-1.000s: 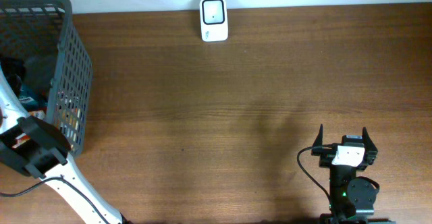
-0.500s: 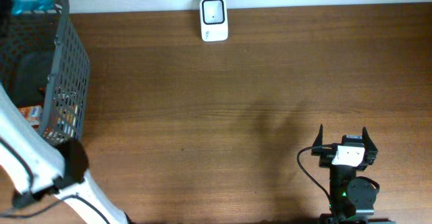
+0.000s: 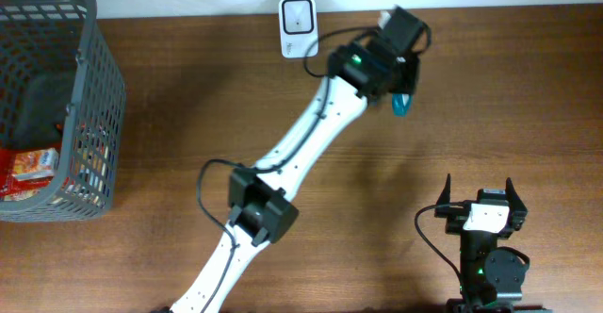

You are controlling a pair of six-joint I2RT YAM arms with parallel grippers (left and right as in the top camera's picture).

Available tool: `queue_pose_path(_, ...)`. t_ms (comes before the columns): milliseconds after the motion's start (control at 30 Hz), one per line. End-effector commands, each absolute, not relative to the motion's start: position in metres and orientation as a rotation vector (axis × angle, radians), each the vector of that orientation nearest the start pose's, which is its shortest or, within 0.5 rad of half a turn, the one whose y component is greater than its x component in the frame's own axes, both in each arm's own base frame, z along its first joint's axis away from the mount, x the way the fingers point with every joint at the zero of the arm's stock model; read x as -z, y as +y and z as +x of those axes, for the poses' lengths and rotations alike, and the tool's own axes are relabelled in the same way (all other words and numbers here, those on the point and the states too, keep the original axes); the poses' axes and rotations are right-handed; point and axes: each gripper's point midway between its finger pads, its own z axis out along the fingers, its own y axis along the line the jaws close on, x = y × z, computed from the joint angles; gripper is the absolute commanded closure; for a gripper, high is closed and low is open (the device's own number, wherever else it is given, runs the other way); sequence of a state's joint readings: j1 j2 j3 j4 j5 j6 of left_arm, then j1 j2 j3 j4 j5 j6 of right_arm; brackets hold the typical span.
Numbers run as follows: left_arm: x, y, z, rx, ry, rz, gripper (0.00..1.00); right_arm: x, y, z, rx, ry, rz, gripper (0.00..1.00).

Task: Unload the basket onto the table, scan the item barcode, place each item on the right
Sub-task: 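Carry the mouthwash bottle right and set it upright on the table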

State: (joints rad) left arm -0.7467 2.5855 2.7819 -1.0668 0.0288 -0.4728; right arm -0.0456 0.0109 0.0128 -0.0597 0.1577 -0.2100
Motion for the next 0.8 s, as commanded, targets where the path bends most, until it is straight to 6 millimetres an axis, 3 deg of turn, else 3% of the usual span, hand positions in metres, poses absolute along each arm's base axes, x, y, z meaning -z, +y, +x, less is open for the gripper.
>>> queue_pose_path(0, -0.133, -0.449, 0.456, 0.507, 2.511, 0.475, 0.79, -0.160, -0.039, 0.243, 0.326, 1.642, -0.006, 0.02)
queue_pose_path(33, -0.122, -0.452, 0.454, 0.497, 2.527, 0.483, 0.74, -0.160, -0.039, 0.243, 0.326, 1.642, -0.006, 0.01)
queue_pose_path(100, -0.121, -0.453, 0.454, 0.499, 2.525, 0.485, 0.66, -0.160, -0.039, 0.243, 0.326, 1.642, -0.006, 0.02)
queue_pose_path(200, -0.127, -0.457, 0.459, 0.520, 2.494, 0.480, 0.12, -0.160, -0.039, 0.243, 0.326, 1.642, -0.005, 0.02)
queue_pose_path(233, -0.132, -0.460, 0.461, 0.538, 2.473, 0.477, 0.06, -0.160, -0.039, 0.243, 0.326, 1.642, -0.006, 0.01)
queue_pose_path(333, -0.158, -0.462, 0.463, 0.570, 2.421, 0.468, 0.01, -0.160, -0.039, 0.243, 0.326, 1.642, -0.006, 0.02)
queue_pose_path(433, -0.211, -0.449, 0.470, 0.609, 2.338, 0.427, 0.00, -0.160, -0.039, 0.243, 0.326, 1.642, -0.006, 0.02)
queue_pose_path(500, -0.257, -0.438, 0.467, 0.692, 2.277, 0.419, 0.01, -0.160, -0.039, 0.243, 0.326, 1.642, -0.006, 0.01)
queue_pose_path(533, -0.302, -0.423, 0.464, 0.773, 2.214, 0.415, 0.01, -0.160, -0.039, 0.243, 0.326, 1.642, -0.006, 0.02)
queue_pose_path(567, -0.332, -0.404, 0.466, 0.780, 2.168, 0.383, 0.01, -0.160, -0.039, 0.243, 0.326, 1.642, -0.005, 0.02)
queue_pose_path(633, -0.393, -0.326, 0.474, 0.720, 2.102, 0.249, 0.01, -0.160, -0.039, 0.243, 0.326, 1.642, -0.006, 0.02)
queue_pose_path(700, -0.418, -0.178, 0.490, 0.393, 2.115, -0.079, 0.01, -0.160, -0.039, 0.243, 0.326, 1.642, -0.005, 0.02)
queue_pose_path(767, -0.417, -0.047, 0.484, 0.148, 2.137, -0.389, 0.01, -0.160, -0.039, 0.243, 0.326, 1.642, -0.006, 0.01)
